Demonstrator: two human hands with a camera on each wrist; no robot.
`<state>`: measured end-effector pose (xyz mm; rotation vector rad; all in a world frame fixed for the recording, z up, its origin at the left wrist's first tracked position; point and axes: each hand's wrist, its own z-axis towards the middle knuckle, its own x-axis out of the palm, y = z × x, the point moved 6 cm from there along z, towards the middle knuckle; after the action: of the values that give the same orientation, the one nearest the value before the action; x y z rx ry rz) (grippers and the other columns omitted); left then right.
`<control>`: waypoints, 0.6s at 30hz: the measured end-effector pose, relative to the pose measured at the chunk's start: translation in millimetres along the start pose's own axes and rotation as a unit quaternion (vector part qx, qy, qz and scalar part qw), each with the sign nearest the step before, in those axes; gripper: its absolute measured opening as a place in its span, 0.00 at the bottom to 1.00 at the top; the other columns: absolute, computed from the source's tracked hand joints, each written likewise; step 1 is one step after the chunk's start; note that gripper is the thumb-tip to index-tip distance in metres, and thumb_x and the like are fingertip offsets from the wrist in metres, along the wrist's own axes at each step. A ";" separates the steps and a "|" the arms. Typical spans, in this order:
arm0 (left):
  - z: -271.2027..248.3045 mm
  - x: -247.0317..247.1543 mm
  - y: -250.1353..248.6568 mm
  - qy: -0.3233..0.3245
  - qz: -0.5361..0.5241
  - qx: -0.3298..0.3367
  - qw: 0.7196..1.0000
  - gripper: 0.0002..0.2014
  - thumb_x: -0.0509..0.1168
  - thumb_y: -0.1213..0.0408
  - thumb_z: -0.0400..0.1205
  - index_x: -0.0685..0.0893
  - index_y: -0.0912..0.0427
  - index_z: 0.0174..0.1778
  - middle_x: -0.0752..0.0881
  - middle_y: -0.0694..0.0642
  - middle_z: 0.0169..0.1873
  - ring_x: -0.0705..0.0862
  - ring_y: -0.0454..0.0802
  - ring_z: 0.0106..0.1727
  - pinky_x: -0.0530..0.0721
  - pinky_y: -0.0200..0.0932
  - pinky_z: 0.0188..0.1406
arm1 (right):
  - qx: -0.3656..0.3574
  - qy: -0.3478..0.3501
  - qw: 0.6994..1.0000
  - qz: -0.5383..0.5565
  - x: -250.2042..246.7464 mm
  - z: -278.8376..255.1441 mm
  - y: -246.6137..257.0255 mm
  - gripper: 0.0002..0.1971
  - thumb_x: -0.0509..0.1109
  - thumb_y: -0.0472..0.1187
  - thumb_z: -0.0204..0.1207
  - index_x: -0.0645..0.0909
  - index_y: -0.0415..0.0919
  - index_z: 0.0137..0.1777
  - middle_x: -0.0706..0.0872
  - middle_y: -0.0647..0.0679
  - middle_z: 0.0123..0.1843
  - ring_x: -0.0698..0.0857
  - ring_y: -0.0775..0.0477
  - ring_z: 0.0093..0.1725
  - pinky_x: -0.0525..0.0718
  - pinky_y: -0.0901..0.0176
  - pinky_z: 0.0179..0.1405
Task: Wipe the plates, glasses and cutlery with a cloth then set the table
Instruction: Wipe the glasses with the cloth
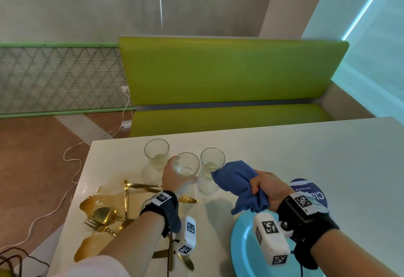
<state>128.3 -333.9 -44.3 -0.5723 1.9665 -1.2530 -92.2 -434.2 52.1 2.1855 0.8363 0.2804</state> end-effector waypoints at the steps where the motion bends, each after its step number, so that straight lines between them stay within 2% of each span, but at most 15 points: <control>1: 2.6 2.1 0.6 -0.006 -0.014 -0.011 1.000 0.45 0.84 0.65 0.59 0.70 0.53 0.71 0.76 0.57 0.69 0.75 0.54 0.69 0.74 0.45 0.66 | 0.003 -0.003 1.000 -0.001 -2.2 0.7 -1.3 0.18 0.48 0.17 0.67 0.77 0.25 0.49 0.77 0.36 0.33 0.77 0.44 0.17 0.75 0.68 0.14; 5: 12.6 6.9 2.7 -0.020 -0.067 -0.051 0.996 0.44 0.83 0.65 0.61 0.70 0.52 0.71 0.76 0.57 0.69 0.76 0.54 0.68 0.76 0.50 0.68 | 0.014 -0.002 1.000 0.017 -9.9 2.7 -6.8 0.22 0.47 0.18 0.66 0.77 0.26 0.54 0.77 0.35 0.34 0.76 0.42 0.17 0.75 0.65 0.15; 10: 25.6 6.9 -2.5 -0.032 -0.098 -0.066 0.992 0.43 0.82 0.67 0.63 0.69 0.55 0.73 0.76 0.61 0.70 0.75 0.56 0.71 0.74 0.49 0.69 | 0.020 0.022 0.999 0.045 -14.1 0.6 -12.4 0.24 0.45 0.17 0.67 0.76 0.28 0.57 0.77 0.34 0.33 0.77 0.41 0.14 0.75 0.64 0.12; 18: 36.0 19.3 -1.2 -0.043 -0.020 -0.063 0.997 0.44 0.81 0.66 0.65 0.67 0.57 0.76 0.75 0.59 0.73 0.74 0.55 0.73 0.73 0.48 0.72 | 0.019 0.037 0.998 0.057 -11.4 2.3 -15.4 0.23 0.45 0.17 0.68 0.76 0.30 0.55 0.79 0.35 0.29 0.78 0.40 0.13 0.75 0.64 0.11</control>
<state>143.6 -368.7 -59.2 -0.7192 1.9805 -1.1152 -107.3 -435.3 40.0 2.2749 0.7638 0.4065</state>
